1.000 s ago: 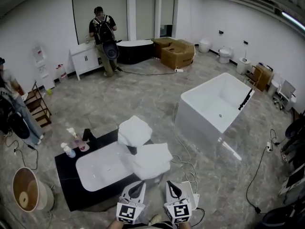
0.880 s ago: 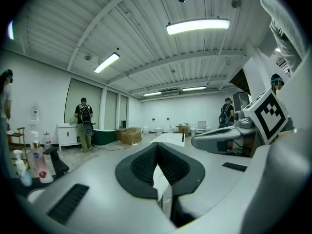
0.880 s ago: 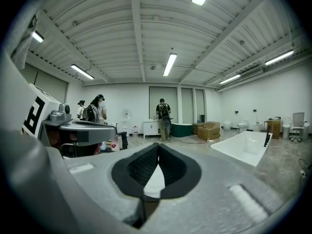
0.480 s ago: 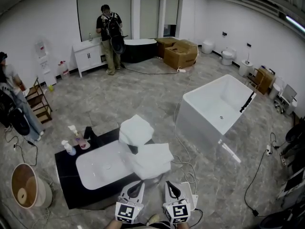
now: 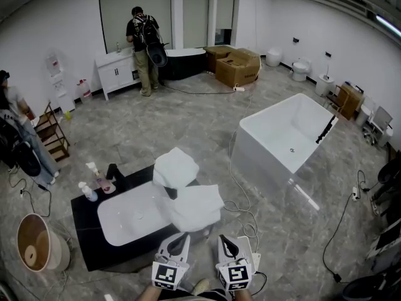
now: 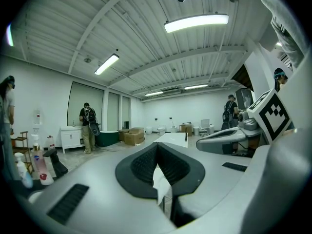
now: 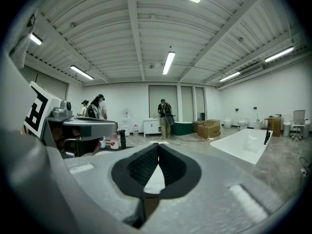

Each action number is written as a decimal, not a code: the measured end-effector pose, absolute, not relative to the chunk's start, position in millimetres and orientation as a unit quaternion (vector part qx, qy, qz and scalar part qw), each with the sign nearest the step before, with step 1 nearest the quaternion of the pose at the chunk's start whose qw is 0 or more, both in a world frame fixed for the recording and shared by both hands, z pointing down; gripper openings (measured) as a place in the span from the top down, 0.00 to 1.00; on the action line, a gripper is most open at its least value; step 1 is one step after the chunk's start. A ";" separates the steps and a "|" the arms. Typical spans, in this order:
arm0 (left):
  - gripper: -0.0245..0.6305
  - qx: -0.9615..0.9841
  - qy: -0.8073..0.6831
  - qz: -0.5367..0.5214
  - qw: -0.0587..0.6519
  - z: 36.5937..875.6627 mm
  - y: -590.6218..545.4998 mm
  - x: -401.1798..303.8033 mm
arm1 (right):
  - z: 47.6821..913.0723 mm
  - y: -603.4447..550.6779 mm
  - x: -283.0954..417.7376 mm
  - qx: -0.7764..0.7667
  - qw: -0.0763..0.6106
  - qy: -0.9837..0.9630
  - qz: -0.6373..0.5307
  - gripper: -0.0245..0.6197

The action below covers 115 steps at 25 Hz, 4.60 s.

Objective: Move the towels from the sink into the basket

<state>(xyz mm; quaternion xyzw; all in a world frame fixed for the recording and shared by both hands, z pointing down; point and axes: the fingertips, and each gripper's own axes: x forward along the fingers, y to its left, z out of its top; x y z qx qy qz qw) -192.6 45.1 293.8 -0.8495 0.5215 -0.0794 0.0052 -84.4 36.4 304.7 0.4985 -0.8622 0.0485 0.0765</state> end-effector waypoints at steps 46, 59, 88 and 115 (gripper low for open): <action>0.95 -0.878 0.419 -0.188 -0.135 494.9 -134.3 -226.9 | 565.0 -137.1 -128.0 0.524 0.196 -0.784 0.270 0.20; 0.95 -0.878 0.410 -0.196 -0.149 513.8 -144.8 -232.3 | 578.7 -140.7 -131.9 0.506 0.198 -0.788 0.291 0.32; 0.95 -0.890 0.424 -0.149 -0.079 410.4 -178.4 -215.2 | 451.8 -157.3 -127.5 0.523 0.109 -0.818 0.214 0.82; 0.95 -0.981 0.177 -0.082 0.017 310.8 -128.9 -6.2 | 333.7 -39.3 109.0 0.780 0.042 -0.609 0.133 0.82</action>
